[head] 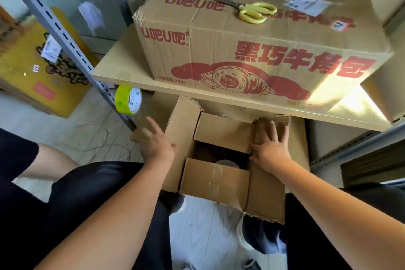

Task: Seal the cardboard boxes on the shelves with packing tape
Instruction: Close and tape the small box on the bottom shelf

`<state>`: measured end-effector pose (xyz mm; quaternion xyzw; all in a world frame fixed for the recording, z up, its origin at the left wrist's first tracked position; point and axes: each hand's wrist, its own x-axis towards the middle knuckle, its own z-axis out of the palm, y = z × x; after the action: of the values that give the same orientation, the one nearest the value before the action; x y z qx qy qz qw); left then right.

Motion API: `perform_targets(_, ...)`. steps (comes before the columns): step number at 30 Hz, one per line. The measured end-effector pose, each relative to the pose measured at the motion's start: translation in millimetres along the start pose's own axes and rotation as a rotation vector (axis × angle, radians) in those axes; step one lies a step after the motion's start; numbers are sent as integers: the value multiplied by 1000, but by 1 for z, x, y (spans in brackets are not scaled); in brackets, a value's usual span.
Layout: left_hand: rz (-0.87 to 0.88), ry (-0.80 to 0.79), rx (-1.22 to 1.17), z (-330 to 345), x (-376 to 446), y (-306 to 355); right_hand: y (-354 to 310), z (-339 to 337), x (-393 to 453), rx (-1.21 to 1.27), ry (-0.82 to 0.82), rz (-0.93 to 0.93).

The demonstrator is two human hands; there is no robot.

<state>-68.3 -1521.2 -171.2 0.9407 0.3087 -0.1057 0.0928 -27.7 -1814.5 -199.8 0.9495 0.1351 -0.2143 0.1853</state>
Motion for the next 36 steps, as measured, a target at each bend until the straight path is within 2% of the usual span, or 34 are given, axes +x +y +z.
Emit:
perform_targets(1, -37, -85, -14, 1, 0, -3, -2, -2, -2, 44, -13, 73)
perform_targets(2, -3, -124, 44, 3, -2, -3, -2, -4, -4, 117, -6, 149)
perform_targets(4, 171, -80, 164, 6, -13, 2, -3, -8, -7, 363, 63, 319)
perform_targets(6, 355, -39, 170, 11, -28, 13, -3, -9, -9, 594, 177, 405)
perform_targets(9, 475, -95, 106, 29, -48, 25, -5, -14, -18, 762, 303, 277)
perform_targets(12, 412, -284, -14, 42, -53, 25, -13, -21, -22, 797, 351, 180)
perform_targets(14, 362, -353, -138, 44, -51, 26, -22, -24, -23, 652, 355, 127)
perform_targets(17, 294, -275, -309, 38, -43, 28, -37, -26, -14, 240, 229, 34)
perform_targets(19, 256, -282, -417, 34, -38, 26, -53, -34, -8, 94, 144, 6)
perform_targets(21, 314, -326, -462, 37, -37, 24, -72, -36, 0, -13, 80, -40)
perform_targets(22, 380, -359, -460, 42, -38, 22, -80, -32, 6, 9, 63, -58)
perform_targets(25, 496, -503, -293, 63, -40, 17, -93, -8, 21, 437, 94, -214)
perform_targets(27, 503, -522, -161, 79, -38, 14, -93, 9, 20, 522, 121, -344)
perform_targets(28, 520, -498, -106, 85, -37, 12, -90, 14, 18, 564, 147, -351)
perform_targets(30, 562, -431, -3, 94, -36, 9, -83, 17, 13, 697, 271, -260)
perform_targets(32, 576, -374, 50, 100, -34, 9, -77, 20, 9, 682, 347, -40)
perform_targets(33, 564, -366, 43, 102, -34, 11, -72, 26, 11, 659, 289, 89)
perform_targets(34, 523, -376, 9, 103, -33, 13, -66, 30, 11, 738, 173, 223)
perform_targets(36, 357, -437, -121, 101, -29, 16, -59, 37, 14, 1123, -71, 393)
